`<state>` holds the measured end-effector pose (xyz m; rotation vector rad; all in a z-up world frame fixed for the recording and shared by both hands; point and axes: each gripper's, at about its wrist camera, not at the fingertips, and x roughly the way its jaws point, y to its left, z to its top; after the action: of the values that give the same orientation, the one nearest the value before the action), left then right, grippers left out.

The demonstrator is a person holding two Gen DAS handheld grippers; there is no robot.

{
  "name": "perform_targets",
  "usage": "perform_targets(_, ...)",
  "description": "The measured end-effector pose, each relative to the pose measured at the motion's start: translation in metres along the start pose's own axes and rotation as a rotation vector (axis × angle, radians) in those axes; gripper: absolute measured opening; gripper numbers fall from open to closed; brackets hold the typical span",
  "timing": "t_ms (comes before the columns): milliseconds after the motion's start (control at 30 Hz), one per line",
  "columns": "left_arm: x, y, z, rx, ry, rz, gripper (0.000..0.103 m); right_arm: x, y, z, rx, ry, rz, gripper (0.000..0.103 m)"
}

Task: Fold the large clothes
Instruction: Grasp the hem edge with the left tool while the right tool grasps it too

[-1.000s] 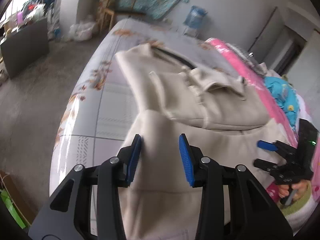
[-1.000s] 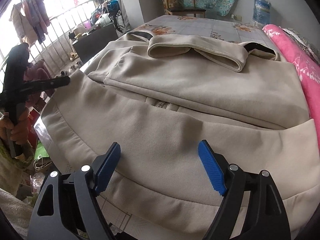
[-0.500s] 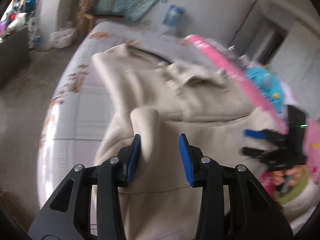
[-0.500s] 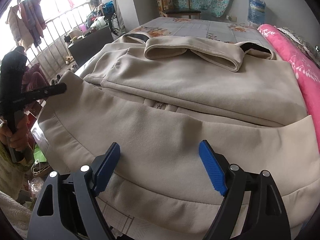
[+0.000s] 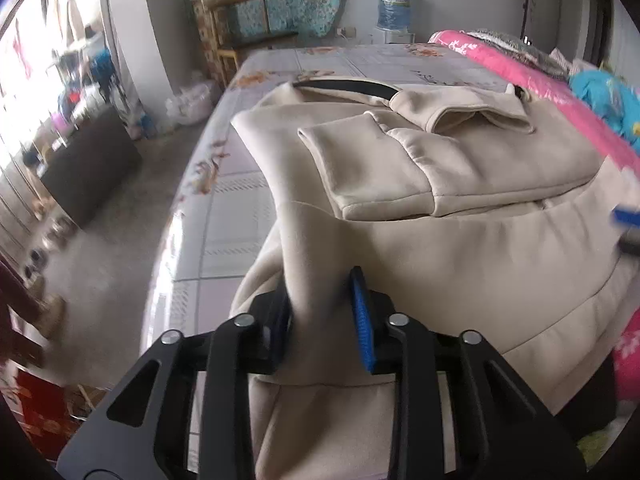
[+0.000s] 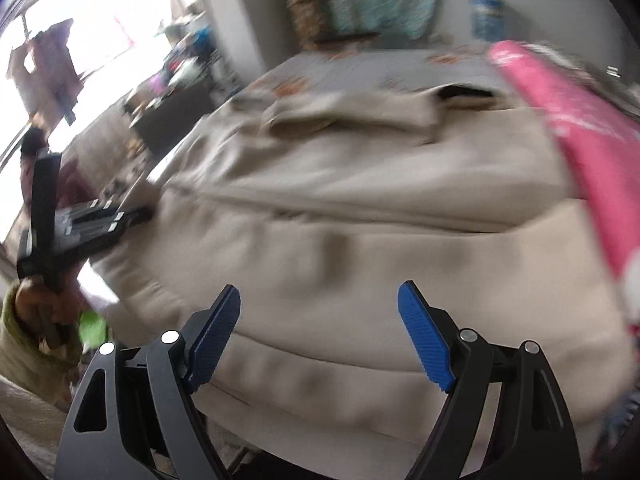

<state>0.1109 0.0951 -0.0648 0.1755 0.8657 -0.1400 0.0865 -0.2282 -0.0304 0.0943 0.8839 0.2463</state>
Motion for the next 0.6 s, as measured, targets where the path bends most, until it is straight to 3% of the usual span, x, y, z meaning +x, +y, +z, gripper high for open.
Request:
perform_targets(233,-0.004,-0.003,0.001,0.034,0.012,0.037,0.017,-0.028,-0.079,0.022,0.111,-0.025,-0.181,0.050)
perform_targets(400,-0.002,-0.009,0.001,0.035,0.020,0.070,0.016,-0.004,-0.102,0.040,0.092,0.014,-0.178,0.044)
perform_targets(600,-0.002,-0.011,0.001,0.037,0.027,0.088,0.016,0.015,-0.117,0.035,0.112,0.077,-0.153,0.033)
